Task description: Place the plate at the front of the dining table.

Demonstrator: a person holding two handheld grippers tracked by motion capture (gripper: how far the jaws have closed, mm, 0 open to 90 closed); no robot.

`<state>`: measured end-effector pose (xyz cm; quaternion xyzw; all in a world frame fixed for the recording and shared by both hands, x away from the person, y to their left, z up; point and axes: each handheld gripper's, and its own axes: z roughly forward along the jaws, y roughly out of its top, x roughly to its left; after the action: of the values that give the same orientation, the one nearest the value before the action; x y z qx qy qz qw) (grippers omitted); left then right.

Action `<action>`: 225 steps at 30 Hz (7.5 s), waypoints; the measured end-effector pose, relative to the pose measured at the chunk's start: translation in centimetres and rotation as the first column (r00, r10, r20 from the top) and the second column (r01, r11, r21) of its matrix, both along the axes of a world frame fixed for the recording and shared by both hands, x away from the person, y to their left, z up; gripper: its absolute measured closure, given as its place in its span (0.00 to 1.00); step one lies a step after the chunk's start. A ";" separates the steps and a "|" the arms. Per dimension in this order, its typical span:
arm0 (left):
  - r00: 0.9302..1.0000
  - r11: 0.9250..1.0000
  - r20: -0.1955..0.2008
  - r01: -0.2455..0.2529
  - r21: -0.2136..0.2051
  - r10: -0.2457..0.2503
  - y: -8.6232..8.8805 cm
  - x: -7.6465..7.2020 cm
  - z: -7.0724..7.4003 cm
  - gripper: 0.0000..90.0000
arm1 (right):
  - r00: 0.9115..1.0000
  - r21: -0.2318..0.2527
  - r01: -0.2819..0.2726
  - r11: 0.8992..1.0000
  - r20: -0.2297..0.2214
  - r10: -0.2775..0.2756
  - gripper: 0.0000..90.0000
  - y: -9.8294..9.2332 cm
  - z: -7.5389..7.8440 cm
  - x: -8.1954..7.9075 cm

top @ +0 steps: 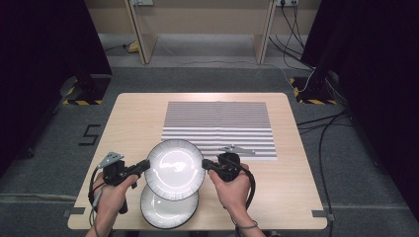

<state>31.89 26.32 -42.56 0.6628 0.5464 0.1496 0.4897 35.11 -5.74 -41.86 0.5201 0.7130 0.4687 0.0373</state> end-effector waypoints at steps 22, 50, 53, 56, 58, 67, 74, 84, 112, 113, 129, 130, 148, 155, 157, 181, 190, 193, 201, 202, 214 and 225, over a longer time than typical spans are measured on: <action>1.000 1.000 0.016 0.004 -0.002 -0.004 -0.9 1.0 0.3 0.96 | 0.999 -0.006 0.027 1.000 0.024 -0.027 0.97 -0.7 0.4 0.5; 0.999 1.000 0.031 0.009 -0.004 -0.009 -1.6 2.2 0.8 0.96 | 0.998 -0.001 0.052 0.999 0.036 -0.052 0.97 -1.4 0.8 1.2; 1.000 1.000 0.028 0.010 -0.003 -0.010 -1.7 2.3 0.8 0.96 | 0.998 -0.001 0.058 0.998 0.035 -0.058 0.97 -1.4 0.8 1.2; 0.999 1.000 0.031 0.011 -0.003 -0.010 -1.9 2.5 0.9 0.96 | 0.997 0.003 0.064 0.998 0.037 -0.064 0.97 -1.5 0.9 1.3; 0.999 1.000 0.035 0.014 0.000 -0.014 -2.0 2.6 1.0 0.96 | 0.997 0.002 0.065 0.998 0.040 -0.065 0.97 -1.6 0.9 1.4; 0.999 1.000 0.041 0.017 -0.004 -0.017 -2.3 3.2 1.1 0.96 | 0.996 0.001 0.077 0.997 0.042 -0.077 0.97 -2.0 1.2 1.6; 0.999 1.000 0.043 0.019 -0.007 -0.019 -2.5 3.6 1.2 0.96 | 0.995 -0.001 0.084 0.996 0.048 -0.084 0.97 -2.2 1.3 1.9; 0.999 1.000 0.047 0.024 -0.010 -0.024 -3.0 4.2 1.3 0.96 | 0.994 0.002 0.099 0.995 0.051 -0.098 0.97 -2.6 1.4 2.2; 0.997 1.000 0.072 0.024 -0.016 -0.022 -4.5 6.2 0.9 0.96 | 0.988 0.000 0.141 0.990 0.070 -0.140 0.98 -3.8 1.3 3.6; 0.997 1.000 0.071 0.024 -0.015 -0.023 -4.6 6.3 0.9 0.96 | 0.987 0.000 0.142 0.990 0.071 -0.142 0.98 -3.8 1.3 3.7; 0.997 1.000 0.068 0.020 -0.016 -0.019 -5.2 7.1 1.0 0.96 | 0.984 -0.002 0.163 0.987 0.079 -0.162 0.98 -4.3 1.4 4.3; 0.997 1.000 0.070 0.018 -0.016 -0.017 -5.2 7.1 1.0 0.96 | 0.984 -0.002 0.162 0.987 0.080 -0.162 0.98 -4.4 1.4 4.3; 0.997 1.000 0.073 0.021 -0.015 -0.020 -5.9 8.2 1.2 0.96 | 0.979 -0.003 0.185 0.983 0.086 -0.184 0.98 -4.9 1.9 5.1; 0.997 0.999 0.067 0.023 -0.023 -0.021 -6.1 8.7 1.1 0.96 | 0.977 -0.002 0.194 0.981 0.093 -0.193 0.98 -5.0 2.0 5.4; 0.998 0.999 0.065 0.026 -0.023 -0.024 -6.2 8.8 1.1 0.96 | 0.977 -0.002 0.197 0.980 0.089 -0.196 0.98 -5.1 2.0 5.5; 0.998 1.000 0.063 0.019 -0.016 -0.018 -7.1 10.3 1.0 0.96 | 0.971 -0.006 0.223 0.975 0.091 -0.222 0.98 -5.6 1.9 6.5; 0.998 1.000 0.065 0.018 -0.017 -0.017 -7.5 10.8 1.2 0.96 | 0.968 -0.003 0.233 0.972 0.094 -0.232 0.98 -5.9 2.0 7.0; 0.998 1.000 0.062 0.018 -0.017 -0.017 -7.6 11.0 1.1 0.96 | 0.968 -0.003 0.234 0.972 0.092 -0.233 0.98 -6.0 2.0 7.1; 0.998 1.000 0.057 0.023 -0.018 -0.022 -7.8 11.3 1.2 0.96 | 0.966 -0.005 0.244 0.970 0.088 -0.242 0.98 -6.2 2.1 7.4; 0.998 1.000 0.058 0.024 -0.019 -0.023 -7.8 11.4 1.2 0.96 | 0.966 -0.007 0.243 0.970 0.091 -0.241 0.98 -6.3 2.1 7.4; 0.998 1.000 0.057 0.024 -0.013 -0.023 -8.0 11.9 1.6 0.97 | 0.964 -0.008 0.253 0.968 0.088 -0.251 0.98 -6.3 2.2 7.8; 0.999 1.000 0.041 0.015 -0.016 -0.014 -8.5 12.6 1.2 0.97 | 0.961 -0.023 0.267 0.964 0.089 -0.264 0.99 -6.4 2.1 8.4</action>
<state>44.53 17.87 -41.33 0.6595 0.5327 0.1550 0.5072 43.49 -12.19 -39.76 0.5899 0.6427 0.4687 0.1390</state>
